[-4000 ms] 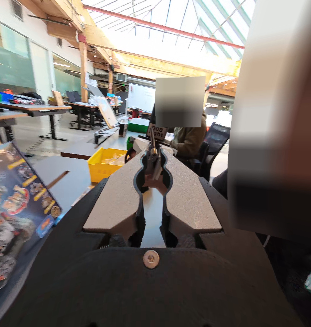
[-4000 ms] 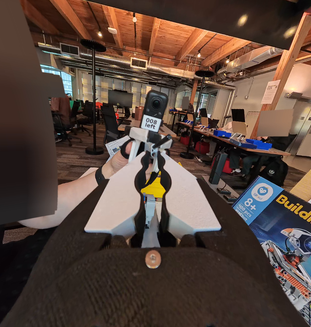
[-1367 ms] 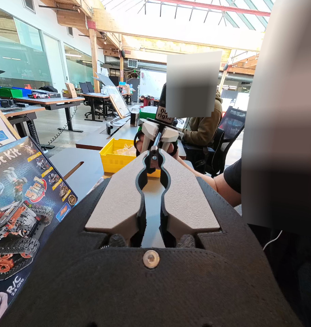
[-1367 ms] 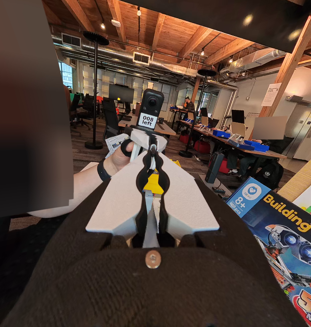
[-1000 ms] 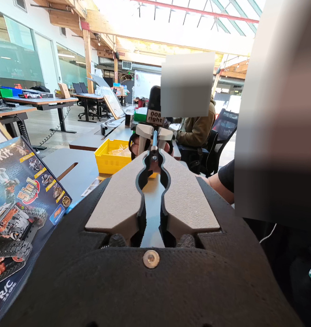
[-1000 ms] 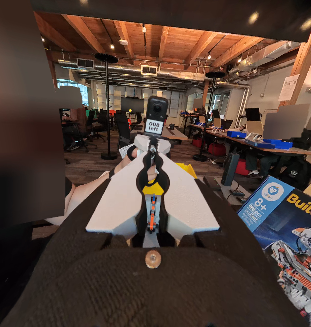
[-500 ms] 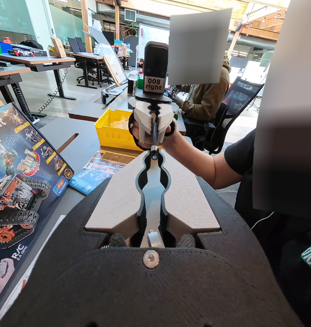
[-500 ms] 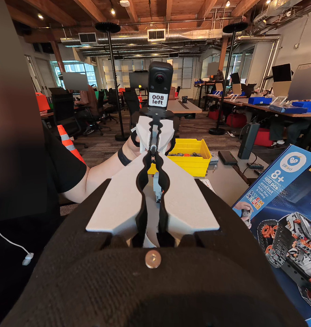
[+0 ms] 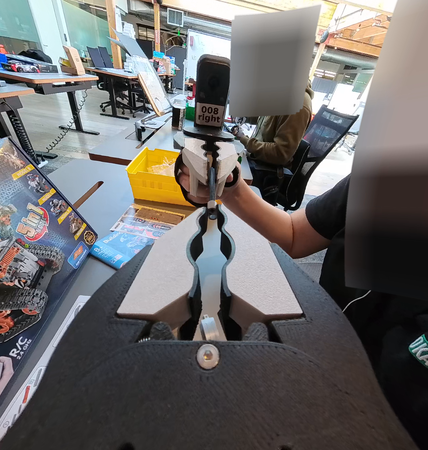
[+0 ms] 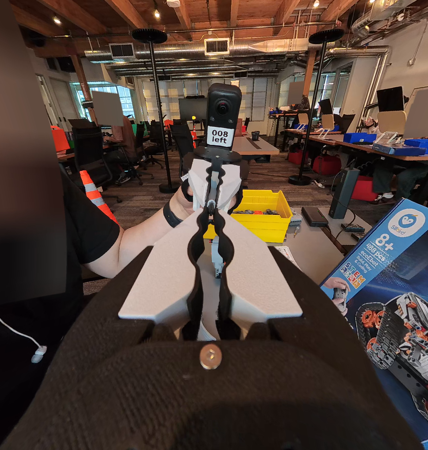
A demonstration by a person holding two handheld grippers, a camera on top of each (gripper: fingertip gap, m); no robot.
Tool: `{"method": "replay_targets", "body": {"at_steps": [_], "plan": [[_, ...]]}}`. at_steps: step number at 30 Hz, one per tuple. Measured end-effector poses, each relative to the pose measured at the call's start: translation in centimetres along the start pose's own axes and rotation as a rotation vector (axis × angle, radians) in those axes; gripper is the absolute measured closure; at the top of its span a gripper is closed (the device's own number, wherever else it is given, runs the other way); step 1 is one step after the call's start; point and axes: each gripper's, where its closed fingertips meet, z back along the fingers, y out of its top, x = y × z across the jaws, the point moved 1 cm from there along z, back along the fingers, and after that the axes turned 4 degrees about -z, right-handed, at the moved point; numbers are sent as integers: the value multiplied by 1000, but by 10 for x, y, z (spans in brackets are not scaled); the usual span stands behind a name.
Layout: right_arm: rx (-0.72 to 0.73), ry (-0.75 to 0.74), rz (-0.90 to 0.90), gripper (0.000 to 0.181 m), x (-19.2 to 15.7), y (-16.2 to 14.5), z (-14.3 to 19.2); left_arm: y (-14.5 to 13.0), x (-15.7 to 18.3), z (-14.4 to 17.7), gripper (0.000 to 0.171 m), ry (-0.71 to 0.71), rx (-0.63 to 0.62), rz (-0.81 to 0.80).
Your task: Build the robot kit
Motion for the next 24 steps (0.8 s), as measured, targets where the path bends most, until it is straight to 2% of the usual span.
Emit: {"method": "replay_targets", "body": {"at_steps": [1, 9, 11, 12, 15, 18, 19, 22, 24], "plan": [[-3, 0, -1, 180, 0, 0, 0, -1, 0, 0, 167, 1, -3, -3], [55, -64, 24, 177, 9, 8, -1, 5, -6, 2, 167, 23, 43, 22], [131, -166, 58, 144, 21, 19, 0, 9, -13, 3, 167, 46, 86, 66], [160, -231, 94, 133, 27, 23, 2, 12, -19, 5, 167, 66, 115, 100], [199, -443, 342, 125, 36, 36, 11, 20, -34, 11, 167, 94, 235, 222], [68, -669, 634, 120, 42, 32, 7, 22, -47, 14, 167, 152, 308, 273], [13, -718, 683, 117, 46, 28, 2, 22, -49, 14, 167, 170, 317, 278], [-52, -789, 718, 104, 53, 18, -14, 22, -55, 14, 167, 237, 325, 260], [-48, -861, 761, 104, 56, 17, -16, 22, -56, 14, 167, 259, 324, 256]]}}
